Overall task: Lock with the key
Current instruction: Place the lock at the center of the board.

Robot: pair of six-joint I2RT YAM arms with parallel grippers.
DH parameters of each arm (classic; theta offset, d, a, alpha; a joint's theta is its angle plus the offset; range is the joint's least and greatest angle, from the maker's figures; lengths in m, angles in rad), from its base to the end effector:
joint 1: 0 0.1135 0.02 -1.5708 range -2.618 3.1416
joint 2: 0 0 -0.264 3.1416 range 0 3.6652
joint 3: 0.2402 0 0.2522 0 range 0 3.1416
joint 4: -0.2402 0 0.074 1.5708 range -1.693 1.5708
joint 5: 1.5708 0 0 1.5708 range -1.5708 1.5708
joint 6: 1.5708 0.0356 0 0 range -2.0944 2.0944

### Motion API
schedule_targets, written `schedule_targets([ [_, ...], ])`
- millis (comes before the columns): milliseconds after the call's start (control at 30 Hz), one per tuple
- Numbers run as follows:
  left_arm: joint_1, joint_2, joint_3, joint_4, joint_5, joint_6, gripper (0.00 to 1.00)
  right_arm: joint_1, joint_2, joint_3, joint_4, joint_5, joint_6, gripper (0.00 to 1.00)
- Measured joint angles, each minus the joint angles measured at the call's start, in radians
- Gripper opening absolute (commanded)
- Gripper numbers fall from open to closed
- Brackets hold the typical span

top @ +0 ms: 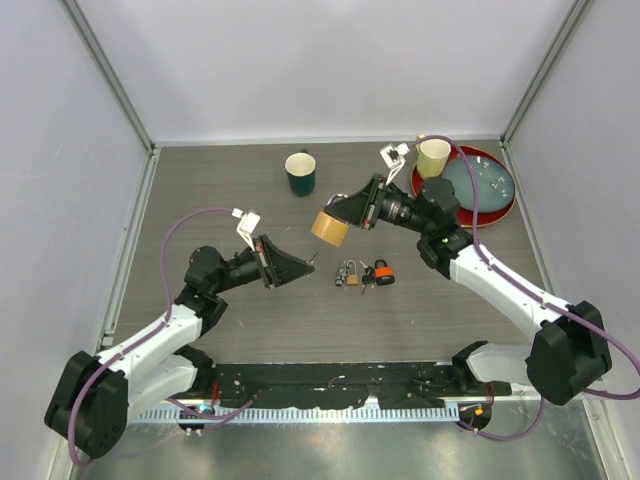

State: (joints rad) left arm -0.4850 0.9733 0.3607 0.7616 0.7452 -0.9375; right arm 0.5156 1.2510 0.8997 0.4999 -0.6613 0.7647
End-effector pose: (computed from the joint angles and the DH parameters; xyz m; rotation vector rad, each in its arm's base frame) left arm 0.1705 -0.1171 0.2549 0.3384 1.6707 -1.6363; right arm 0.2403 0.1613 0.3513 -0.4142 1.5914 1.4798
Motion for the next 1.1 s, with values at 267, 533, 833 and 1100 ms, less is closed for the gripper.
schedule_targets([
  [267, 0.000, -0.024, 0.018, -0.148, -0.002, 0.091, 0.00, -0.003, 0.054, 0.002, -0.142, -0.023, -0.090, 0.01],
  [533, 0.000, -0.073, 0.050, -0.313, -0.049, 0.193, 0.00, -0.003, 0.224, 0.013, -0.196, -0.042, -0.113, 0.01],
  [833, 0.000, -0.058, 0.072, -0.436, -0.117, 0.247, 0.00, -0.002, 0.373, 0.020, -0.210, -0.039, -0.108, 0.01],
  [1100, 0.000, 0.068, 0.114, -0.474, -0.144, 0.261, 0.00, 0.004, 0.457, 0.050, -0.208, -0.030, -0.108, 0.01],
])
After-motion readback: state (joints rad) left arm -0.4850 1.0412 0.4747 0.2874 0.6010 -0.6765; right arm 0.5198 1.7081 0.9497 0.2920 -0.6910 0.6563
